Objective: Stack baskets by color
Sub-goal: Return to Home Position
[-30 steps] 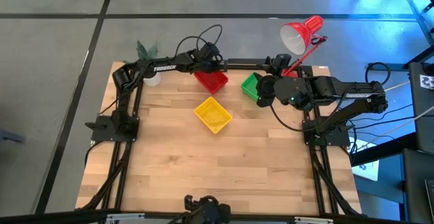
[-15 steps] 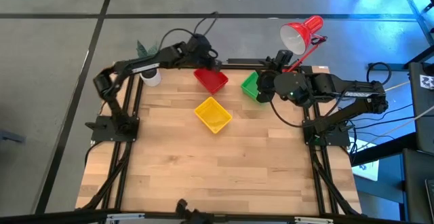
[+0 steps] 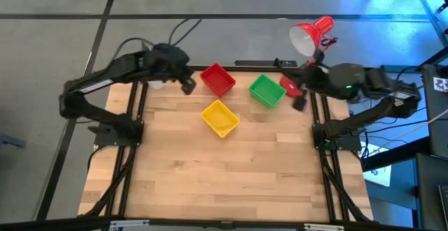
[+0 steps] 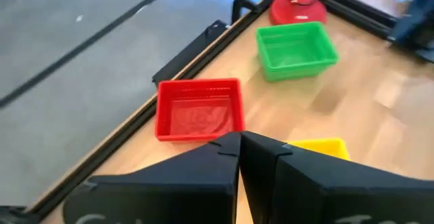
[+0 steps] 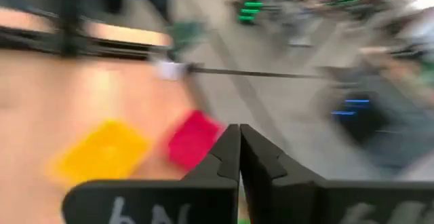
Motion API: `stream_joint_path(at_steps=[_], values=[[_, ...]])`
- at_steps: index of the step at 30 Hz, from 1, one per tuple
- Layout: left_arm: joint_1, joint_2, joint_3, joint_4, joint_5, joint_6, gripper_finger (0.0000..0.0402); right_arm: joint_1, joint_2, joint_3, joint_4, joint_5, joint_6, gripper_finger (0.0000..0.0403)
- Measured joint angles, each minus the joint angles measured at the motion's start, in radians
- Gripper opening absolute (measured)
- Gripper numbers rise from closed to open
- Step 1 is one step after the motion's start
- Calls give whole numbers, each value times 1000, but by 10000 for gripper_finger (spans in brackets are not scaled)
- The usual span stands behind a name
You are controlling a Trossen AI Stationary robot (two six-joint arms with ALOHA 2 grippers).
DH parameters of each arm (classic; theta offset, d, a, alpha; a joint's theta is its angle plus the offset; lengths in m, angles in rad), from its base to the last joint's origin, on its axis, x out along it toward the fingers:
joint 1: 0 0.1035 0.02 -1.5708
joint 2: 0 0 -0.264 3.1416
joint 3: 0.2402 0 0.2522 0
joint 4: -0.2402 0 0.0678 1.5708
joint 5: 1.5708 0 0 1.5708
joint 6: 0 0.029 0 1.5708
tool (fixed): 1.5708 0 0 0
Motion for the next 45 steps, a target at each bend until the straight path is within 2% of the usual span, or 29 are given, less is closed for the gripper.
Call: stream_joint_path(at_steps=[5, 8, 13, 18, 25, 30, 37, 45], values=[[-82, -122, 0, -36, -7, 31, 0, 0, -104, 0, -153, -301, 131, 2], [-124, -179, 0, -48, -7, 62, 0, 1, -150, -1, -209, -411, 151, 1], [-199, -251, 0, -84, -3, 84, 0, 1, -232, -78, -181, -417, 148, 1], [-290, -313, -34, -95, -4, 83, 0, 1, -358, -255, -82, -446, 155, 0], [-383, -452, -255, 64, -3, 77, 0, 1, -578, -516, 105, -505, 251, 0], [-425, -595, -397, 156, 14, 56, 0, 1, -680, -610, 207, -634, 239, 0], [-456, -830, -583, 308, 78, 100, 0, 1, -791, -722, 263, -639, 242, 0], [-457, -1131, -738, 365, 121, 108, 0, 1, -920, -833, 288, -634, 271, 0]])
